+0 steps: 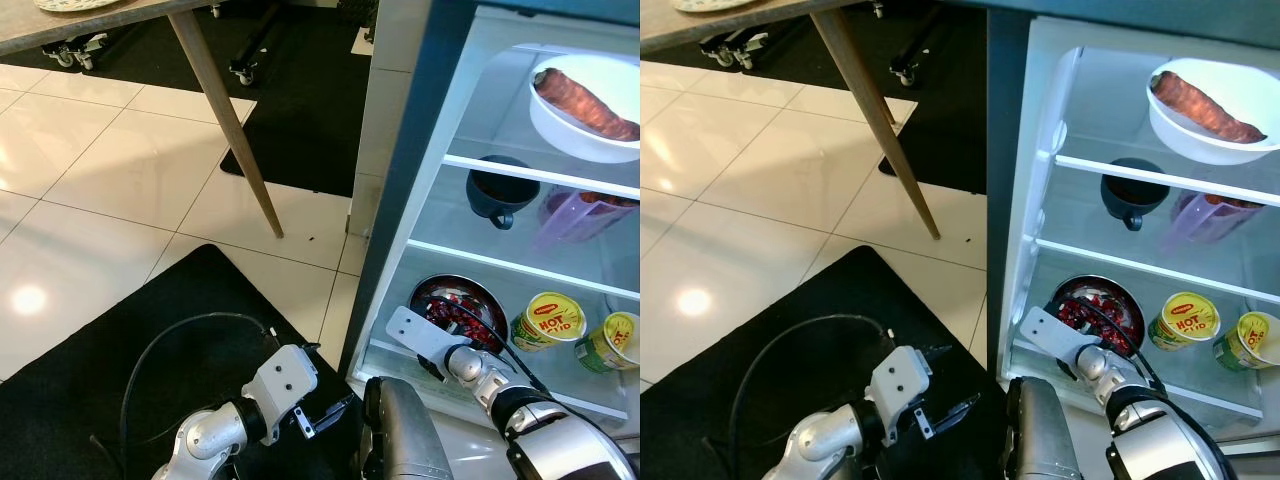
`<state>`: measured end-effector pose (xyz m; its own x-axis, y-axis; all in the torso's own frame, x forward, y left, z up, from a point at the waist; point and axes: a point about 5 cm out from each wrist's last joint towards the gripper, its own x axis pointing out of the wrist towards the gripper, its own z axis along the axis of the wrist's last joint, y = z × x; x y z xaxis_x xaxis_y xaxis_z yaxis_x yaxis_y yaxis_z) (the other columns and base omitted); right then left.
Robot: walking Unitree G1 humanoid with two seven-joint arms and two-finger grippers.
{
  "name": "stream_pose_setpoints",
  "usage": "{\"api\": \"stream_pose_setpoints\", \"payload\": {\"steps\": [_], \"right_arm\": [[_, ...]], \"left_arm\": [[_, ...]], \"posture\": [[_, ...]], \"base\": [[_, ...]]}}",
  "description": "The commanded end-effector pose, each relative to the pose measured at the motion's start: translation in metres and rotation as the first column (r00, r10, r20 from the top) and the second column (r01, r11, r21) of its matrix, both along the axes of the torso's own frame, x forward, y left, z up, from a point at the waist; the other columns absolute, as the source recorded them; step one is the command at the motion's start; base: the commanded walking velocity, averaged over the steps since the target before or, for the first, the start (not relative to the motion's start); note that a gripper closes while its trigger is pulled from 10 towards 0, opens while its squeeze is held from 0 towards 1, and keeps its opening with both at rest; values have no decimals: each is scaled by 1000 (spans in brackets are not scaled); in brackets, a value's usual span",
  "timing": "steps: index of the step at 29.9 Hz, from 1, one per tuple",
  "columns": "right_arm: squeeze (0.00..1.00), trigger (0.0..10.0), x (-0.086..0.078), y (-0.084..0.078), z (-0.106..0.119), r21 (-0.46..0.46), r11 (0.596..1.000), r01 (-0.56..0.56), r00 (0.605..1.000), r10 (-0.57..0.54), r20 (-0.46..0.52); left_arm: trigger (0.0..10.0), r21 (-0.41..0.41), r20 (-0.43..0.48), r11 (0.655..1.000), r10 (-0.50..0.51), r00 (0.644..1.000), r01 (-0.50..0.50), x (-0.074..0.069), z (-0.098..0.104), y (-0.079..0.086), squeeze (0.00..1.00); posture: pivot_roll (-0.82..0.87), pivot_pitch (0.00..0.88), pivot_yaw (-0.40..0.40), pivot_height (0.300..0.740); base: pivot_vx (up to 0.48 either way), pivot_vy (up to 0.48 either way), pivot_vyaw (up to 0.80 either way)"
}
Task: Restocking fridge
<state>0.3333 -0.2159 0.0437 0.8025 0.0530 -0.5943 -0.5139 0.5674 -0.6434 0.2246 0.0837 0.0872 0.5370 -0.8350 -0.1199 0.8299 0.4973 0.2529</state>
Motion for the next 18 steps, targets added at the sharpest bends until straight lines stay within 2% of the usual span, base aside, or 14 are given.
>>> {"api": "stream_pose_setpoints", "payload": {"steps": [1, 3, 7, 10, 11, 13, 14, 15, 16, 17, 18], "right_arm": [[0, 10000, -2, -4, 1, 59, 998, -16, 999, 18, -27], [0, 10000, -2, -6, 2, 67, 998, -18, 999, 20, -32], [0, 10000, -9, -16, 4, 198, 978, -65, 989, 90, -121], [0, 10000, -11, -18, 4, 225, 972, -73, 985, 105, -134], [0, 10000, -16, -26, 6, 308, 948, -74, 977, 131, -169], [0, 10000, -22, -35, 8, 376, 923, -75, 967, 159, -197], [0, 10000, -22, -35, 8, 376, 923, -75, 967, 159, -197], [0, 9255, -23, -37, 9, 383, 921, -74, 966, 161, -200], [0, 7529, -24, -40, 9, 399, 914, -69, 965, 162, -206], [0, 4784, -26, -42, 10, 411, 909, -69, 963, 169, -211], [0, 4784, -26, -42, 10, 411, 909, -69, 963, 169, -211]], "left_arm": [[10000, 22, -30, 1000, -3, 1000, 4, -3, -7, 2, 0], [10000, 22, -29, 1000, -3, 1000, 3, -3, -7, 2, 0], [10000, 18, -23, 1000, -2, 1000, 2, 0, -6, 0, 0], [10000, 18, -22, 1000, -2, 1000, 2, 0, -6, 0, 0], [10000, 16, -21, 1000, -3, 1000, 4, 1, -6, -1, 0], [10000, 15, -21, 1000, -5, 1000, 6, 1, -7, -2, 0], [10000, 15, -21, 1000, -5, 1000, 6, 1, -7, -2, 0], [10000, 15, -21, 1000, -5, 1000, 6, 1, -7, -2, 0], [10000, 15, -21, 1000, -5, 1000, 5, 1, -7, -2, 0], [10000, 15, -21, 1000, -5, 1000, 5, 1, -7, -3, 0], [10000, 15, -21, 1000, -5, 1000, 5, 1, -7, -3, 0]], "posture": [[57, 318, 17, 431], [53, 313, 14, 431], [47, 306, 10, 431], [47, 306, 10, 431], [45, 303, 8, 431], [39, 298, 7, 431], [39, 298, 7, 431], [37, 296, 7, 431], [35, 292, 7, 431], [34, 287, 6, 431], [34, 287, 6, 431]], "base": [[0, 0, 0], [0, 0, 0], [0, 0, 0], [0, 0, 0], [0, 0, 0], [0, 0, 0], [0, 0, 0], [0, 0, 0], [0, 0, 0], [0, 0, 0], [0, 0, 0]]}}
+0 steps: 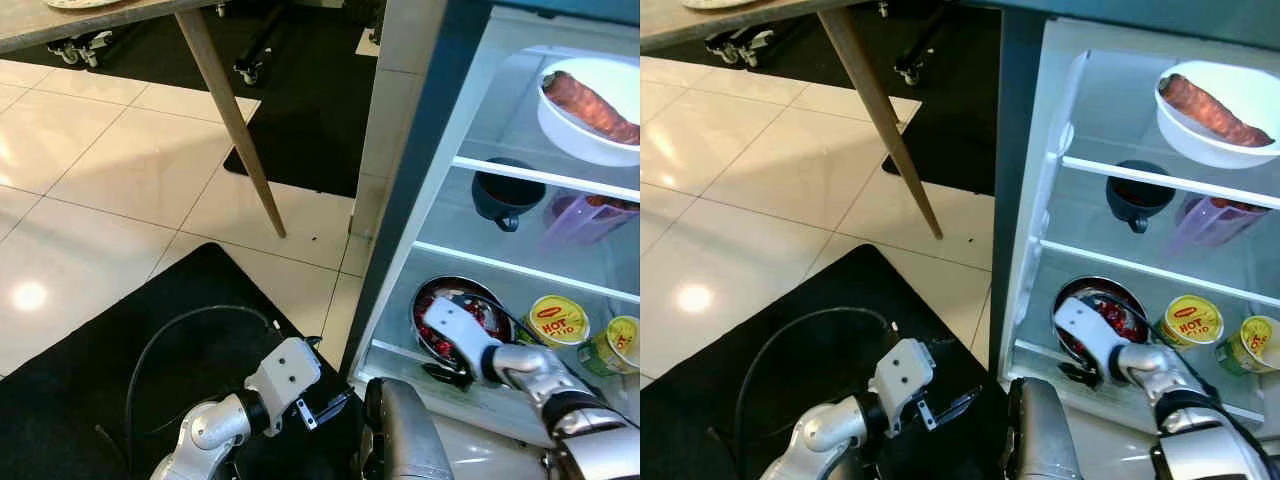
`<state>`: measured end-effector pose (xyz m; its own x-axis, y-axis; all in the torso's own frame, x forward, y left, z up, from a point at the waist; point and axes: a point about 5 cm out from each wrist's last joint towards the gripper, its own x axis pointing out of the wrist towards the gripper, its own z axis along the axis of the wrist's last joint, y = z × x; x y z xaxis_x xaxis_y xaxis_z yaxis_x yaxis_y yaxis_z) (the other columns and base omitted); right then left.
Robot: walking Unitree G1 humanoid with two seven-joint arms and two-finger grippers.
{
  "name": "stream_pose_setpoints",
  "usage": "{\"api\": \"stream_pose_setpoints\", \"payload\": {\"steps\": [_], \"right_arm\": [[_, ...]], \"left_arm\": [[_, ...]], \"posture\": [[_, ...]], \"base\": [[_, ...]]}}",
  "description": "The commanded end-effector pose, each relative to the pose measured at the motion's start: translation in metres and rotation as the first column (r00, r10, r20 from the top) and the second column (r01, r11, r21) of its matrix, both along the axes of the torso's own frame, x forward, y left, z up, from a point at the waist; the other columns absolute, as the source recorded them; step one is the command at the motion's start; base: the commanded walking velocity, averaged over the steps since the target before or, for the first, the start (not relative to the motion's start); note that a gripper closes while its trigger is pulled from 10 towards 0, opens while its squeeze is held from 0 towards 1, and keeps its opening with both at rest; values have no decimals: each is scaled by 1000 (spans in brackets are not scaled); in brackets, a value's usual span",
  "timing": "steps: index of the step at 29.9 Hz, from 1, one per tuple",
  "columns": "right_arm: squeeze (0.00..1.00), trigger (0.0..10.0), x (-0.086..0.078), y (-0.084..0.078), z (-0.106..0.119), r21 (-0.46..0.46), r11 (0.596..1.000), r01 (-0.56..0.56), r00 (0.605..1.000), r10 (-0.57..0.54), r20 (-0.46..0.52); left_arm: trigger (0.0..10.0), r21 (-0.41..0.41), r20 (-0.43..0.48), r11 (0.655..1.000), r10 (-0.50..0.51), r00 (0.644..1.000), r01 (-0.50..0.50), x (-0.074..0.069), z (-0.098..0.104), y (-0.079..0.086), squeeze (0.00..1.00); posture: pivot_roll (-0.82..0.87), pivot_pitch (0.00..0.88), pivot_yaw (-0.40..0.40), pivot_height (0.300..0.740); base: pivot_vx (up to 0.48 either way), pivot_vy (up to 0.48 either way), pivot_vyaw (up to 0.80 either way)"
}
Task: Restocking fridge
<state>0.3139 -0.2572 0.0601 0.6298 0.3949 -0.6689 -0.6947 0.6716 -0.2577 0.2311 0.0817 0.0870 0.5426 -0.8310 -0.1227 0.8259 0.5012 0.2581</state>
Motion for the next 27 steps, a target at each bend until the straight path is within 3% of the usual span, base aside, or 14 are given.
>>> {"api": "stream_pose_setpoints", "payload": {"steps": [1, 2, 4, 5, 9, 12, 17, 21, 24, 25, 26, 27], "right_arm": [[0, 4039, -8, -3, -5, 41, 999, 0, 1000, 1, -28], [0, 4039, -8, -3, -5, 41, 999, 0, 1000, 1, -28], [0, 2667, -10, -6, -4, 75, 997, -5, 1000, 8, -30], [0, 0, -12, -7, -4, 100, 995, -4, 999, 8, -35], [0, 0, -17, -10, -6, 133, 991, -7, 999, 13, -44], [0, 0, -30, -15, -10, 230, 973, -17, 997, 35, -75], [0, 0, -35, -17, -10, 299, 954, -31, 992, 66, -105], [0, 0, -46, -15, -16, 328, 942, -74, 975, 137, -172], [0, 0, -53, -12, -26, 288, 952, -102, 961, 170, -220], [0, 863, -56, -10, -30, 277, 955, -102, 957, 171, -235], [0, 10000, -60, -6, -38, 247, 964, -100, 952, 165, -258], [0, 10000, -60, -6, -38, 247, 964, -100, 952, 165, -258]], "left_arm": [[10000, 10, -24, 1000, -11, 1000, 11, -4, -7, -1, 0], [10000, 10, -24, 1000, -11, 1000, 11, -4, -7, -1, 0], [10000, 9, -23, 1000, -9, 1000, 9, -3, -7, -1, 0], [10000, 10, -22, 1000, -6, 1000, 6, -3, -8, 0, 0], [10000, 14, -21, 1000, 0, 1000, 0, -2, -9, 1, 0], [10000, 14, -18, 999, 29, 999, -29, -1, -10, 5, 0], [10000, 19, -16, 999, 45, 999, -45, -1, -11, 9, 0], [10000, 18, -11, 998, 58, 998, -58, 0, -11, 12, 0], [10000, 18, -9, 998, 63, 998, -63, 1, -11, 12, 0], [10000, 17, -8, 998, 65, 998, -65, 1, -11, 12, 0], [10000, 16, -7, 998, 68, 998, -68, 0, -11, 12, 0], [10000, 16, -7, 998, 68, 998, -68, 0, -11, 12, 0]], "posture": [[31, 282, 6, 431], [31, 282, 6, 431], [29, 277, 5, 431], [31, 273, 1, 431], [37, 261, -2, 431], [45, 246, -8, 431], [46, 233, -11, 431], [46, 222, -17, 431], [46, 219, -20, 431], [46, 219, -20, 431], [50, 217, -21, 431], [50, 217, -21, 431]], "base": [[0, 0, 0], [0, 0, 0], [0, 0, 0], [0, 0, 0], [0, 0, 0], [0, 0, 0], [0, 0, 0], [0, 0, 0], [0, 0, 0], [0, 0, 0], [0, 0, 0], [0, 0, 0]]}}
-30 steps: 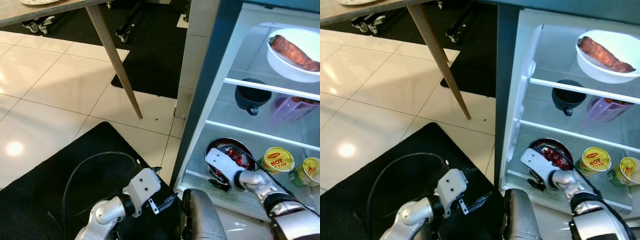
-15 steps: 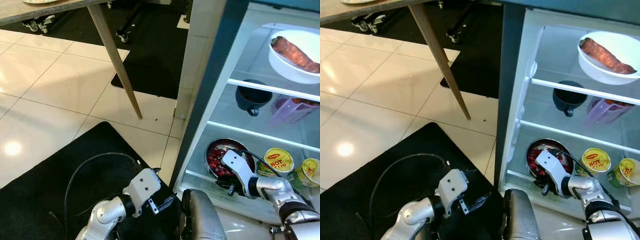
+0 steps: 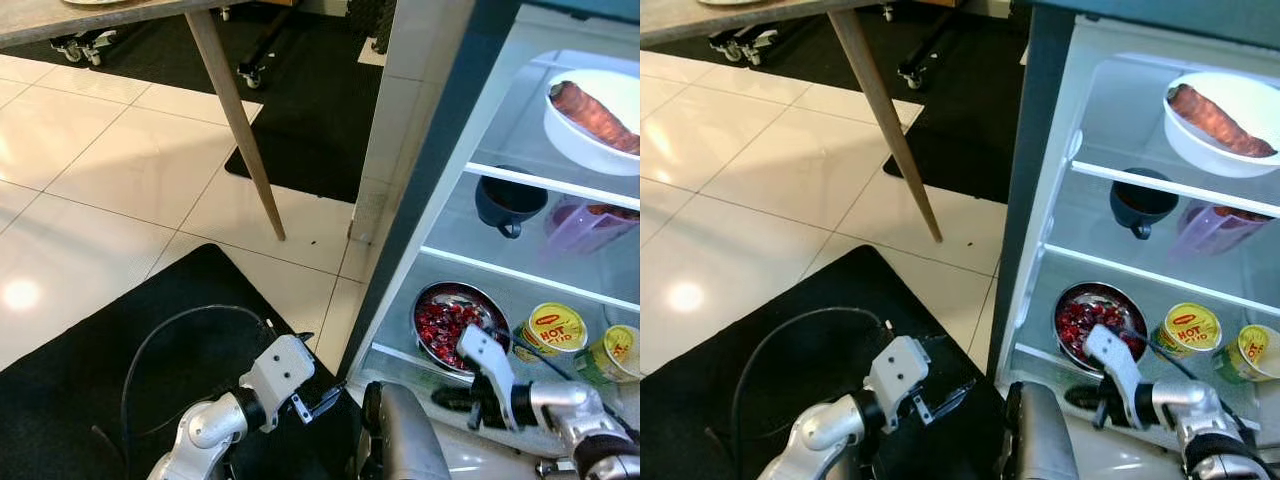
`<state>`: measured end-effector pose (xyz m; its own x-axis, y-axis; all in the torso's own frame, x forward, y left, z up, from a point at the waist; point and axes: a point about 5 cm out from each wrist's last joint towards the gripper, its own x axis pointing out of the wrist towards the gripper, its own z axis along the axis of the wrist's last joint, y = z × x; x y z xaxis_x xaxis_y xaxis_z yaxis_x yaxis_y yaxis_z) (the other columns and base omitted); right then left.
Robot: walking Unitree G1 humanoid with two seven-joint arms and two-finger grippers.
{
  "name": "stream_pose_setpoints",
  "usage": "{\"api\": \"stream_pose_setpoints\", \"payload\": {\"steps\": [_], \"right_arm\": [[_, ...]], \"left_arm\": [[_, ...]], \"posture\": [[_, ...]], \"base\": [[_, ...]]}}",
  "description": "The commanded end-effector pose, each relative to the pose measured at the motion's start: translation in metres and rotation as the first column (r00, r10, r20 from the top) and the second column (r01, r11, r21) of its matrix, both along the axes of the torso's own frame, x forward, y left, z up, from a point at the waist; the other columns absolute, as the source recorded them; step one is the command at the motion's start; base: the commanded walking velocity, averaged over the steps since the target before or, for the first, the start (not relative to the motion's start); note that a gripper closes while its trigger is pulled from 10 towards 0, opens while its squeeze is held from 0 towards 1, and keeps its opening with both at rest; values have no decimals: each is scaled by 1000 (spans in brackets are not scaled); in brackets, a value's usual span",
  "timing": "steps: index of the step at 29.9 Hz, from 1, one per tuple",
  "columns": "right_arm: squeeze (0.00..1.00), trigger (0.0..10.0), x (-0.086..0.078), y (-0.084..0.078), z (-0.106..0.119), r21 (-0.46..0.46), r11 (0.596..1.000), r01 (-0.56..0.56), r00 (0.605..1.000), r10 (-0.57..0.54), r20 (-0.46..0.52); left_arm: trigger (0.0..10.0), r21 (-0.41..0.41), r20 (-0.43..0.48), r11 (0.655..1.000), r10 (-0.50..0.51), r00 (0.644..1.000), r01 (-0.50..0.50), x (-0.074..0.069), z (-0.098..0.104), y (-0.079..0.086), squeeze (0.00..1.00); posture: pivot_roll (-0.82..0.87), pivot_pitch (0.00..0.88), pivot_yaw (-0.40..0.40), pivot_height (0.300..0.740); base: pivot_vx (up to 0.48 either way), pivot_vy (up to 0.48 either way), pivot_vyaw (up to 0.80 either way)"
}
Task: Restocking fridge
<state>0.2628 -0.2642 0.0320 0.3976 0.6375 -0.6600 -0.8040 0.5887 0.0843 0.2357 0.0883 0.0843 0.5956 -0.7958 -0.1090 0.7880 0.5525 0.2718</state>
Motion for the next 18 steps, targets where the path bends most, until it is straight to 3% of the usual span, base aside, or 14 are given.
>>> {"api": "stream_pose_setpoints", "payload": {"steps": [1, 7, 10, 12, 18], "right_arm": [[0, 10000, -10, 4, -14, -31, 1000, -7, 999, 5, -48], [0, 10000, -10, 15, -24, -90, 996, 21, 999, -24, -35], [0, 10000, -5, 21, -31, -164, 983, 87, 996, -85, 18], [0, 10000, 0, 26, -35, -233, 959, 161, 986, -145, 82], [0, 10000, 7, 33, -39, -345, 913, 217, 971, -164, 176]], "left_arm": [[10000, 18, -27, 1000, 7, 1000, -7, -5, -8, 6, 0], [10000, 16, -27, 1000, 10, 1000, -10, -8, -8, 6, 0], [10000, 18, -28, 1000, 11, 1000, -11, -9, -8, 7, 0], [10000, 19, -29, 1000, 14, 999, -13, -10, -8, 8, 0], [10000, 21, -31, 1000, 14, 999, -13, -12, -8, 9, 0]], "posture": [[53, 217, -20, 431], [58, 222, -21, 431], [61, 228, -21, 431], [66, 235, -21, 431], [69, 243, -18, 431]], "base": [[0, 0, 0], [0, 0, 0], [0, 0, 0], [0, 0, 0], [0, 0, 0]]}}
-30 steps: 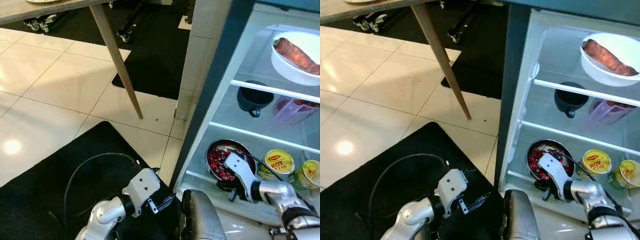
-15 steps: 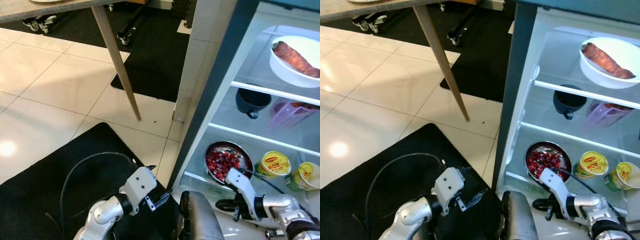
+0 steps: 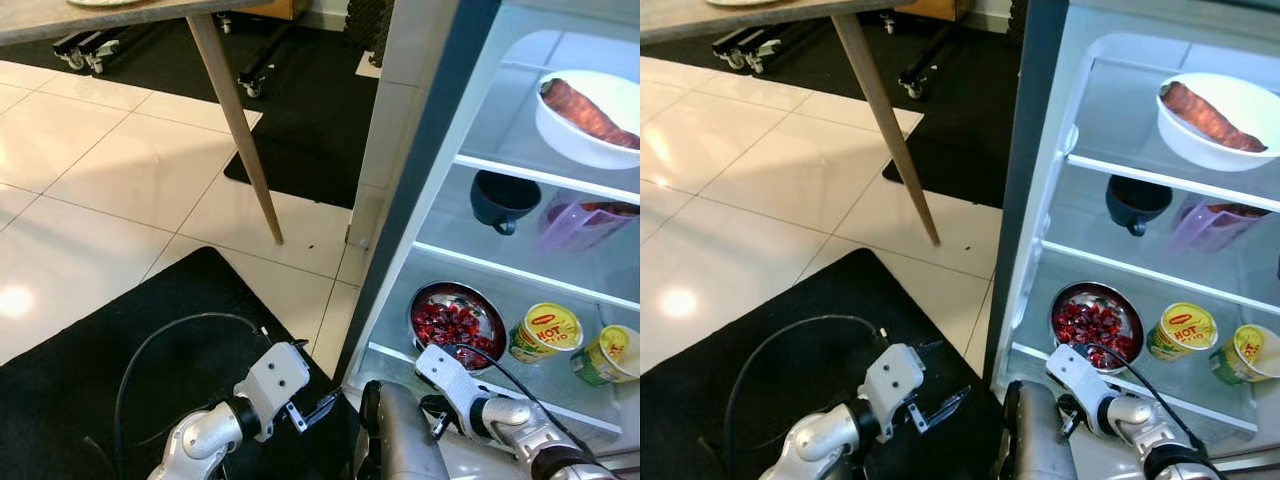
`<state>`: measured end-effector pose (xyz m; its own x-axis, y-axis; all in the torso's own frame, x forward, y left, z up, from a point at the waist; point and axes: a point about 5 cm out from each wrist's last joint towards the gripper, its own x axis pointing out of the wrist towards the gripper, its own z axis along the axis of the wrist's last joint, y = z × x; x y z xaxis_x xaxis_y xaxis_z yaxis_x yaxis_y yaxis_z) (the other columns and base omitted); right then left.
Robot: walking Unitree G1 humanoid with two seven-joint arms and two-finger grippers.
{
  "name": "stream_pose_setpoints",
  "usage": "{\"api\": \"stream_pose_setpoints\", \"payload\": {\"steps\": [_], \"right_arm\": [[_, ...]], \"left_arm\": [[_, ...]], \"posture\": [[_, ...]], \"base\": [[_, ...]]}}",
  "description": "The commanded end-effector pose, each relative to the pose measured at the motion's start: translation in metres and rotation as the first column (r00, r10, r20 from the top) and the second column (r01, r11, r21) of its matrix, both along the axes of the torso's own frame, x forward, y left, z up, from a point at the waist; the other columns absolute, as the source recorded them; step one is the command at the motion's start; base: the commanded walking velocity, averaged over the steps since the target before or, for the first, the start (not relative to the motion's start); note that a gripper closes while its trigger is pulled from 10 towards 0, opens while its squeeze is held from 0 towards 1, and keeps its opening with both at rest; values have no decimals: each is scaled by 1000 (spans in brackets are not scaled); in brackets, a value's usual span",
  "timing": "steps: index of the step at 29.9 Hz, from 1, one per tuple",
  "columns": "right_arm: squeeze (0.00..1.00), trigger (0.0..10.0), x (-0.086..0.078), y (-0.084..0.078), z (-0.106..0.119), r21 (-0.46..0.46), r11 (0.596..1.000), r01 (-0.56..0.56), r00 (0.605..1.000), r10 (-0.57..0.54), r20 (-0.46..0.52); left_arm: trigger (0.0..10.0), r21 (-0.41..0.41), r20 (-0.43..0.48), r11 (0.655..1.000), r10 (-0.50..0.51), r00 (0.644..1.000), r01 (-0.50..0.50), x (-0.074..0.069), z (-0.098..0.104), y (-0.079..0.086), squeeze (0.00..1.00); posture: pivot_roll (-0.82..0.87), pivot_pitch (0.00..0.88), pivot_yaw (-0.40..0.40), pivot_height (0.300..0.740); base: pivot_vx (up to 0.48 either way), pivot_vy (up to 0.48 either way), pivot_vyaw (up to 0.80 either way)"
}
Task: Restocking fridge
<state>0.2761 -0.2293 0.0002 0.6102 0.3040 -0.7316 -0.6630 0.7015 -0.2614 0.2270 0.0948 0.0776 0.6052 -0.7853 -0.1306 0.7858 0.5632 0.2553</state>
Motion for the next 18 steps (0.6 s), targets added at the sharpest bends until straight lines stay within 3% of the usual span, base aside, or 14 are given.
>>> {"api": "stream_pose_setpoints", "payload": {"steps": [1, 4, 8, 9, 18], "right_arm": [[0, 10000, -4, -2, -7, -57, 998, 21, 1000, -21, -12], [0, 10000, 2, -5, -4, -165, 985, 42, 998, -35, 45], [0, 10000, 8, -7, 0, -221, 972, 76, 994, -56, 97], [0, 10000, 14, -9, 5, -274, 955, 109, 986, -69, 152], [0, 10000, 24, -14, 15, -354, 916, 190, 961, -98, 260]], "left_arm": [[10000, 15, -6, 1000, -3, 1000, 3, -4, -2, 3, 0], [10000, 17, -7, 1000, -4, 1000, 4, -4, -2, 4, 0], [10000, 16, -7, 1000, -5, 1000, 5, -4, -1, 3, 0], [10000, 15, -5, 1000, -6, 1000, 6, -4, 0, 3, 0], [10000, 10, -8, 1000, -13, 1000, 13, -5, 0, 0, 0]], "posture": [[69, 243, -18, 431], [67, 246, -16, 431], [68, 250, -17, 431], [67, 253, -18, 431], [61, 266, -18, 431]], "base": [[0, 0, 0], [0, 0, 0], [0, 0, 0], [0, 0, 0], [0, 0, 0]]}}
